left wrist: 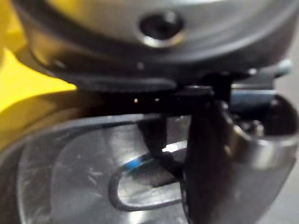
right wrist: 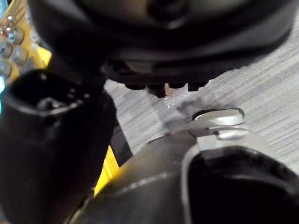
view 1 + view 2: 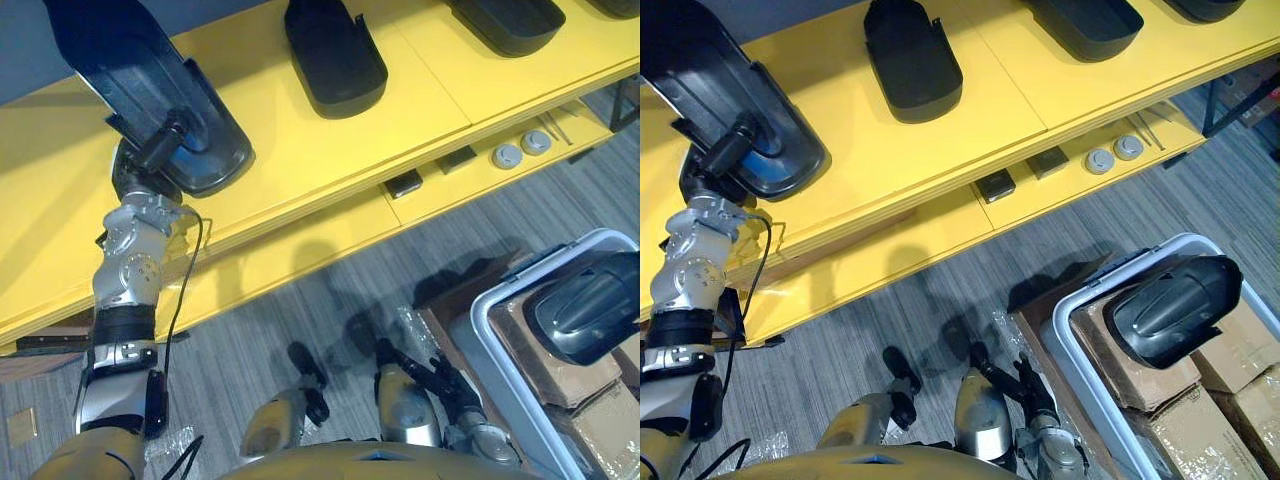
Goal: Walk over and take three plastic housings, then place them on the shelf
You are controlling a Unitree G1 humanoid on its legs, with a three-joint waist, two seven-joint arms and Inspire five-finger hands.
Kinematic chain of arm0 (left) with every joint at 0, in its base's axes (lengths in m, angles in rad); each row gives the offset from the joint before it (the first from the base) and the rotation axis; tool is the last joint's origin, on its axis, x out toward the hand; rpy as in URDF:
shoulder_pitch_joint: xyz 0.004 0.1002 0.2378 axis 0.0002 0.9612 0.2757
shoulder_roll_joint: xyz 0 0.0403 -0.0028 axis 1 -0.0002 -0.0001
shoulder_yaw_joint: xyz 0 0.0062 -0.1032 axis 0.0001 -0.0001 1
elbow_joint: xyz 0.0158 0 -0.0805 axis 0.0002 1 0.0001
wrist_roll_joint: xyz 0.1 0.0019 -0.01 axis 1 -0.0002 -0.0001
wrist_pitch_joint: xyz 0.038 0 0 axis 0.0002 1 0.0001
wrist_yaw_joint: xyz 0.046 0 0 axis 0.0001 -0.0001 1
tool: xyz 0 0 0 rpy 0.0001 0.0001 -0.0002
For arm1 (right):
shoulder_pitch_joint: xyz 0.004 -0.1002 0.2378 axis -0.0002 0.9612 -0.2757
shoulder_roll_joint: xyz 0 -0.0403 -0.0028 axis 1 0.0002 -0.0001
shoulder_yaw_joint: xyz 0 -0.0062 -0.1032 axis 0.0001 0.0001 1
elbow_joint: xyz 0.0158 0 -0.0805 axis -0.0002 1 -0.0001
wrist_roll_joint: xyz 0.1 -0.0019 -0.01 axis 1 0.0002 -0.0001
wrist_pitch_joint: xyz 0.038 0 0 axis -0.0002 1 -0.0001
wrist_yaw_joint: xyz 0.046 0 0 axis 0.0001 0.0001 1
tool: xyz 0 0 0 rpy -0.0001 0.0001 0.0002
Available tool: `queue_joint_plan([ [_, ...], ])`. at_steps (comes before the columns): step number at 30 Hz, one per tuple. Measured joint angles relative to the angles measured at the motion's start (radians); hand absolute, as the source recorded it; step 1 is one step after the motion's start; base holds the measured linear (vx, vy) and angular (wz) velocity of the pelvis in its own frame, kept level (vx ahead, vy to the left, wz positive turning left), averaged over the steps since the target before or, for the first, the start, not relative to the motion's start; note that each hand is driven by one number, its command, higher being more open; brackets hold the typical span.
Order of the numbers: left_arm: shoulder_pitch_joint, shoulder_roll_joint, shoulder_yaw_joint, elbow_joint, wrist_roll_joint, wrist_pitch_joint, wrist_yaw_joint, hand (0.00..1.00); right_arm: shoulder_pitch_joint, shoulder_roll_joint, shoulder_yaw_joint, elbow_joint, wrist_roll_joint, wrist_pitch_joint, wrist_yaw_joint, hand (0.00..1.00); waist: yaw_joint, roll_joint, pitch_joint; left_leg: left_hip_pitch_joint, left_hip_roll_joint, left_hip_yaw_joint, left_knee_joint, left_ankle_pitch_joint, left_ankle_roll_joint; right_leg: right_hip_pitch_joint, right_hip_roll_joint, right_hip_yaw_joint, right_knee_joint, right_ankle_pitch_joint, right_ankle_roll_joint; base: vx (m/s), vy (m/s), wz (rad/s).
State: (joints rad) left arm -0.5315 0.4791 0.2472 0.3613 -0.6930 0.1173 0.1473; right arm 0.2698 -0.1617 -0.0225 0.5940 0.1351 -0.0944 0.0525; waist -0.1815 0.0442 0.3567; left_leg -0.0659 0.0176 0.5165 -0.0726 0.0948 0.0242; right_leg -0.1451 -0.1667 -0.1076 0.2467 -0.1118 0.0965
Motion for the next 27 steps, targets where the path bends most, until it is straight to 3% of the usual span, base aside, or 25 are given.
queue_joint_plan([
  [4, -0.058, 0.040, -0.006, 0.013, 0.086, 0.031, 0.023, 1.00, -0.002, -0.003, 0.010, -0.021, 0.026, -0.001, -0.005, 1.00, 0.001, 0.001, 0.030, -0.017, 0.008, 0.005, 0.017, -0.003, -0.004, -0.016, 0.002, 0.002, 0.015, 0.000, -0.001, 0.04, -0.031, 0.00],
  [18, -0.224, 0.167, -0.005, 0.145, 0.385, 0.153, 0.104, 1.00, 0.006, -0.021, 0.067, -0.024, 0.075, -0.013, -0.021, 1.00, 0.005, -0.023, 0.046, -0.040, 0.047, 0.030, 0.056, -0.017, -0.017, -0.035, 0.031, 0.020, 0.014, 0.006, -0.018, 0.03, -0.035, -0.06],
  [24, -0.213, 0.161, -0.006, 0.162, 0.381, 0.139, 0.114, 1.00, 0.013, -0.021, 0.074, -0.023, 0.028, -0.051, -0.015, 1.00, 0.007, -0.023, 0.046, -0.035, 0.069, 0.011, 0.134, -0.050, -0.019, 0.010, 0.032, 0.000, 0.012, 0.000, -0.027, 0.07, -0.021, 0.06],
  [27, -0.126, 0.111, -0.007, 0.101, 0.380, 0.080, 0.121, 1.00, 0.012, -0.021, 0.075, -0.018, 0.028, -0.053, 0.009, 1.00, 0.007, -0.023, 0.046, -0.028, 0.092, -0.036, 0.200, -0.061, -0.010, 0.072, 0.039, -0.041, 0.000, -0.015, -0.045, 0.04, -0.065, 0.28],
])
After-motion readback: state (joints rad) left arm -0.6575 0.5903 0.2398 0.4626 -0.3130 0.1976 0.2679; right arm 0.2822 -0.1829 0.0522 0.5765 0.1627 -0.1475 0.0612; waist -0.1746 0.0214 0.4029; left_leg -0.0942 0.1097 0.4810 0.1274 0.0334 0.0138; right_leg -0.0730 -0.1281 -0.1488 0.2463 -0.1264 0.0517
